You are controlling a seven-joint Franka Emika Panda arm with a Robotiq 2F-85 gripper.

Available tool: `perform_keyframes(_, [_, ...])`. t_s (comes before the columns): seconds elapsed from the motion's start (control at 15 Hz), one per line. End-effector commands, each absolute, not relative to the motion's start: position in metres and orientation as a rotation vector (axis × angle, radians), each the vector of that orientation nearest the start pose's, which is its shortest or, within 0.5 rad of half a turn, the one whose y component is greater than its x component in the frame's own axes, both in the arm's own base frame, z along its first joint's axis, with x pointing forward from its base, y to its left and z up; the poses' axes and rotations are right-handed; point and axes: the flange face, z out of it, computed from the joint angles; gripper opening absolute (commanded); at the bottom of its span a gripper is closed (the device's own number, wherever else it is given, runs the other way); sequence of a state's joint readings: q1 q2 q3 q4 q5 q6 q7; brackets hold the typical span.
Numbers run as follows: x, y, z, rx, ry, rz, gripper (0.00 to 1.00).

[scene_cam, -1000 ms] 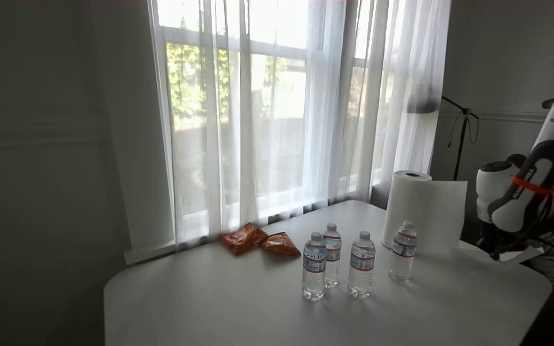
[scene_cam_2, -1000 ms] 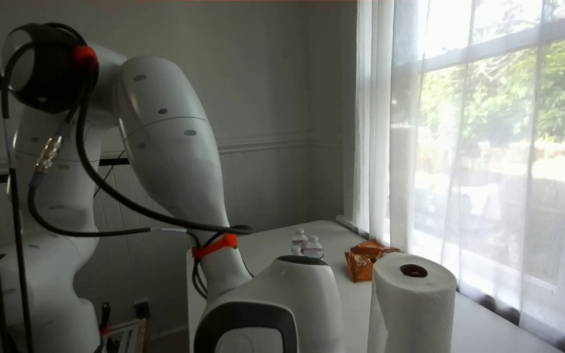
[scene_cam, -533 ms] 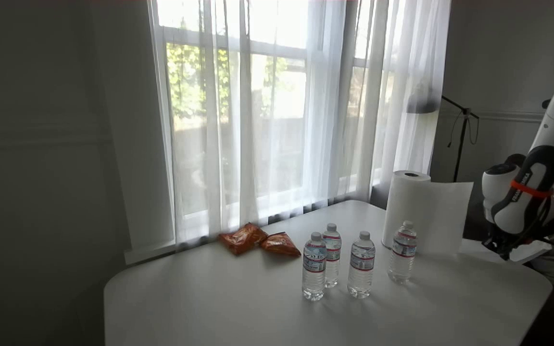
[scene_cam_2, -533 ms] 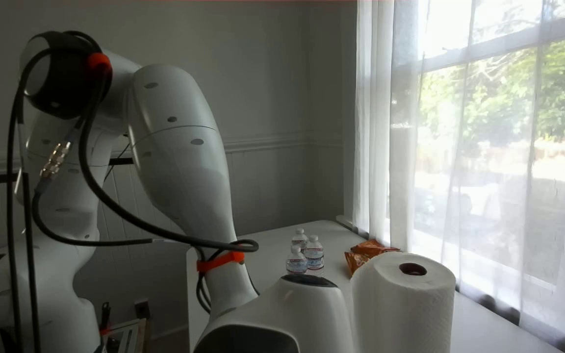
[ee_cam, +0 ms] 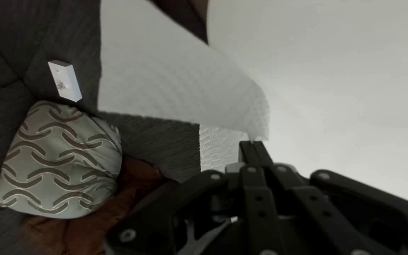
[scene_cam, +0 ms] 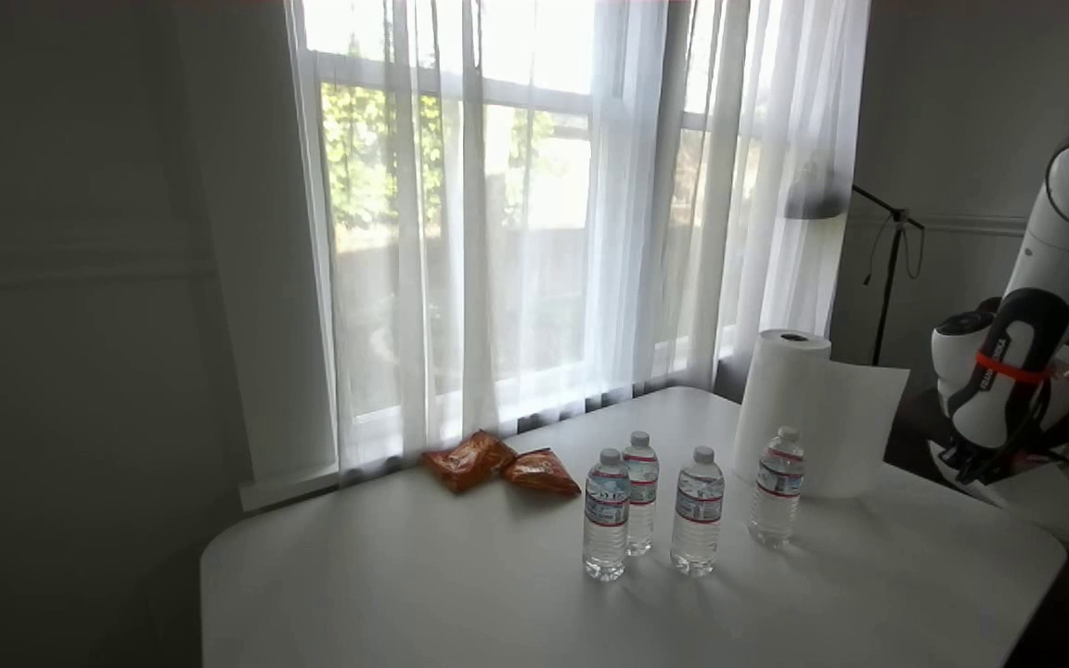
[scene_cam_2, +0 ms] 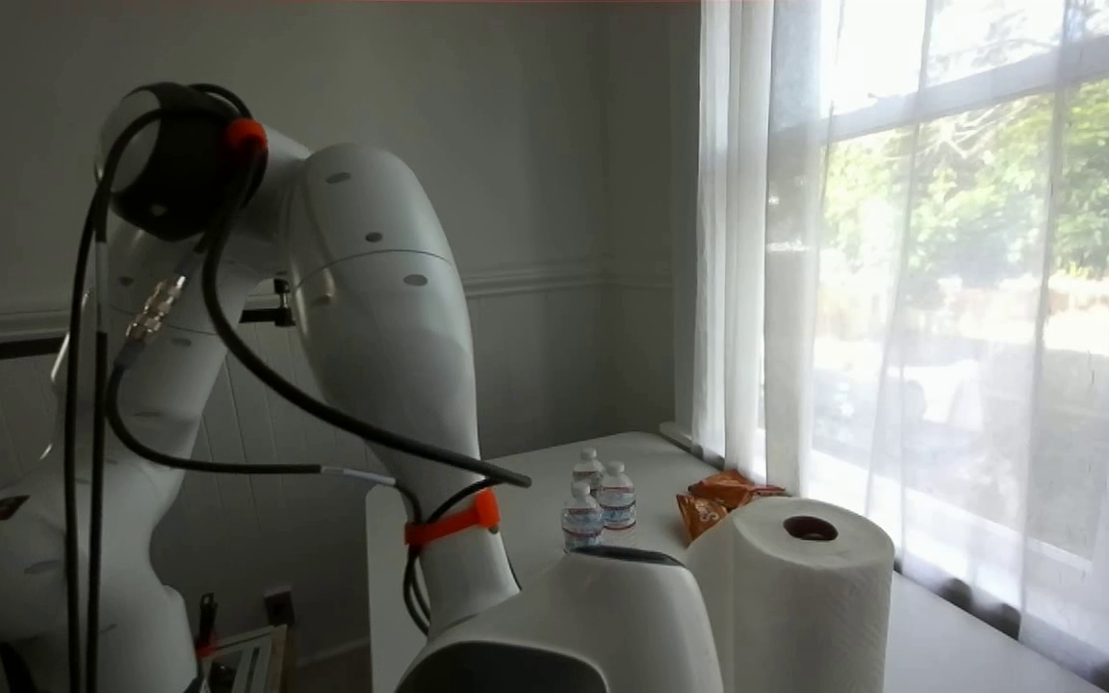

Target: Remove a piece of paper towel from the roll and put it on the table

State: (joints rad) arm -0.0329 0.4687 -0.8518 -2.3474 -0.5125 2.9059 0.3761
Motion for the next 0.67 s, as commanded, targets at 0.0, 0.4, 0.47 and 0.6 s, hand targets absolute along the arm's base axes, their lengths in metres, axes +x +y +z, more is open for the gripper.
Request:
perform_keyframes(0.0, [0.356, -0.373, 0.228, 2.578, -0.869, 0.081, 0.00])
perform_keyframes(0.4, [0.366, -0.327, 0.246, 2.698, -0.861, -0.008, 0.01])
perform_keyframes(0.47, [0.365, -0.318, 0.248, 2.705, -0.879, -0.062, 0.02])
perform_keyframes(0.6, [0.364, -0.302, 0.253, 2.712, -0.960, -0.183, 0.02])
